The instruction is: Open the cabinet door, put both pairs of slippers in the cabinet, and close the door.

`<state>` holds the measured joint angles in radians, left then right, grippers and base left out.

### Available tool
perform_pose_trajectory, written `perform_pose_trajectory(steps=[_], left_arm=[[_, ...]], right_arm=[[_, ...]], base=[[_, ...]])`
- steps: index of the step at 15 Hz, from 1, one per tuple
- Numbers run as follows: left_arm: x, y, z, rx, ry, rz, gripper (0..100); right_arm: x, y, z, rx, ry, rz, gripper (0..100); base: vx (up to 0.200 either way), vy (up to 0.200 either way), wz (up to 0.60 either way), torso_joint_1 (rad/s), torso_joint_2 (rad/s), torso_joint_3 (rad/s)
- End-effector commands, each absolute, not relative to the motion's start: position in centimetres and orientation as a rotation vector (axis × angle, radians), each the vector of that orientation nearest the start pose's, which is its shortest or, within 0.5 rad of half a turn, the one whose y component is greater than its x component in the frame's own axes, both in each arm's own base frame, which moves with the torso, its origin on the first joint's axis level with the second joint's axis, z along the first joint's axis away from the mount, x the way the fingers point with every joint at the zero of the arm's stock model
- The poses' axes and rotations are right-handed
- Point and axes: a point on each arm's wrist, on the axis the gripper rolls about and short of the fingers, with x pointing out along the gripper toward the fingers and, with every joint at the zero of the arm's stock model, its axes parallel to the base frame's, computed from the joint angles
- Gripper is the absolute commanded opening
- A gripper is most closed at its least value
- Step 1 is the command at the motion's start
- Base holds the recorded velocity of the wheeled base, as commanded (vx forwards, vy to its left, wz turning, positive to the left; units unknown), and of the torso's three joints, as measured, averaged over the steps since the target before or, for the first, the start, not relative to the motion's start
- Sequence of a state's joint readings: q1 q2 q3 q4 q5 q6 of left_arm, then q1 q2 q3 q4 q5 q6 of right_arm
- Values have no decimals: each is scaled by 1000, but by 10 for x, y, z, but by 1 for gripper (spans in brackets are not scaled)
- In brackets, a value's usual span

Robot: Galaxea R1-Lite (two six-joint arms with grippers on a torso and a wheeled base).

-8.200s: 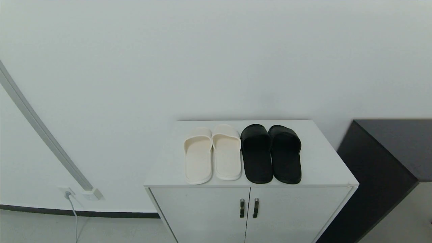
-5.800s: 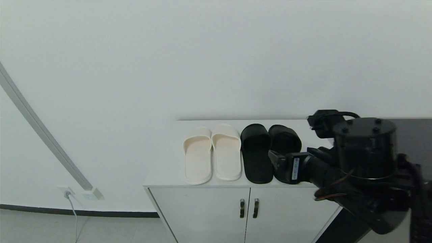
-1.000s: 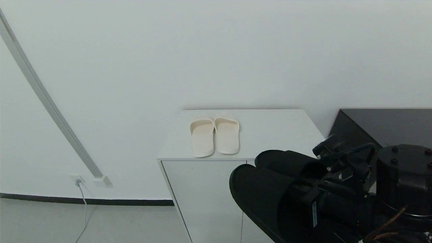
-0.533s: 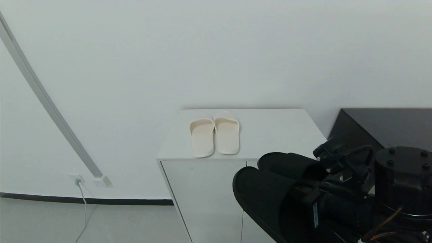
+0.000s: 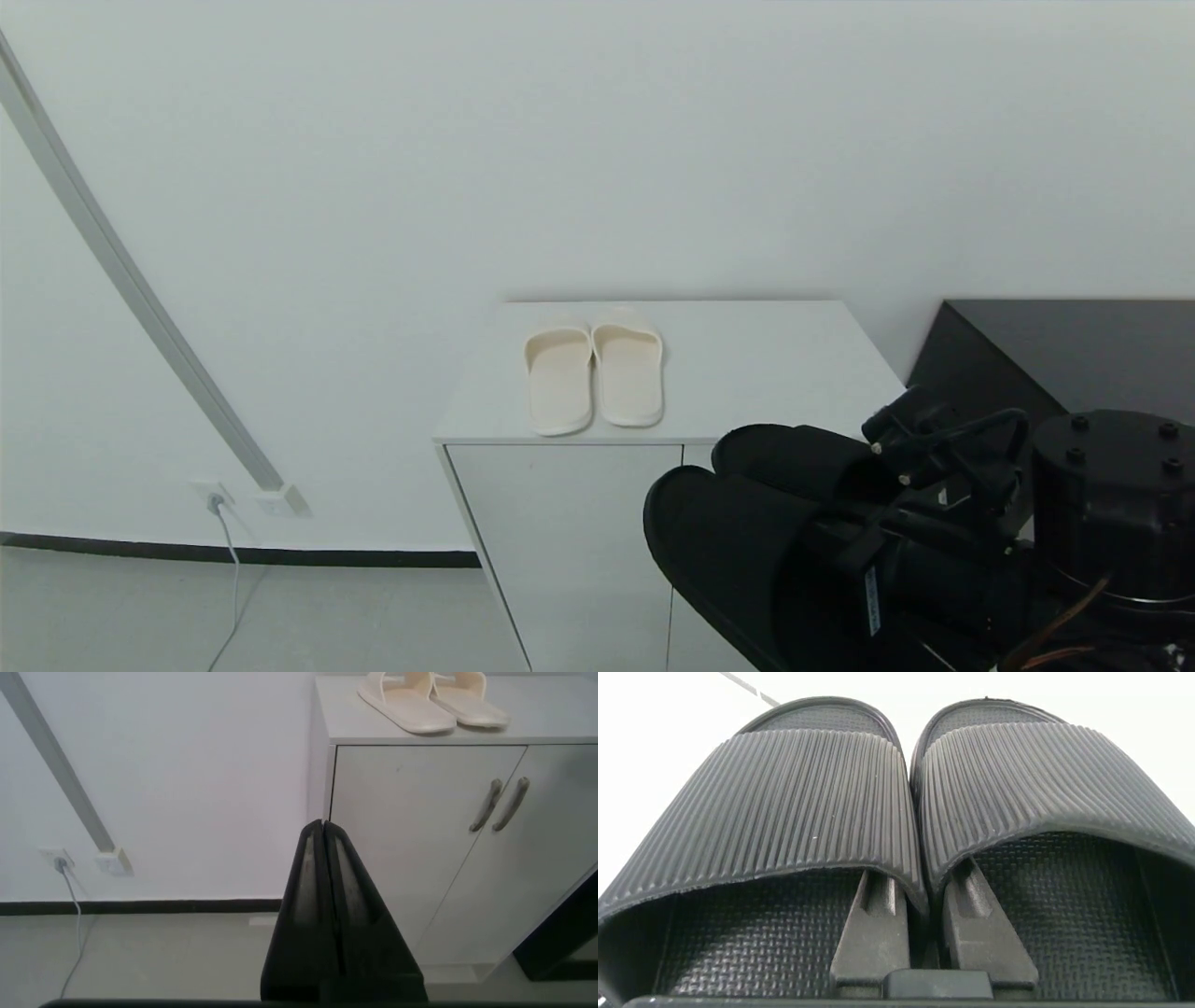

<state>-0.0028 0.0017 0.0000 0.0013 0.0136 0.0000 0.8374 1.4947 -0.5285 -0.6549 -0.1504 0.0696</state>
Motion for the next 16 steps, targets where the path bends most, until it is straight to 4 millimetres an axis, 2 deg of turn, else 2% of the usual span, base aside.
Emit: perform_pose_trajectory(steps=[1,7,16], left_arm=[[-23,0,75,0,5,11,0],[-23,0,75,2,5,12,0],[-23,0,75,2,5,12,0]], right_arm=[[160,174,165,-88,308,674,0],[158,173,165,-93,306,676,0],[157,171,160,-118,319,677,0]], base=[[0,0,0,-115,246,139],[0,0,0,-162,373,207],[0,0,0,-221,537,309]])
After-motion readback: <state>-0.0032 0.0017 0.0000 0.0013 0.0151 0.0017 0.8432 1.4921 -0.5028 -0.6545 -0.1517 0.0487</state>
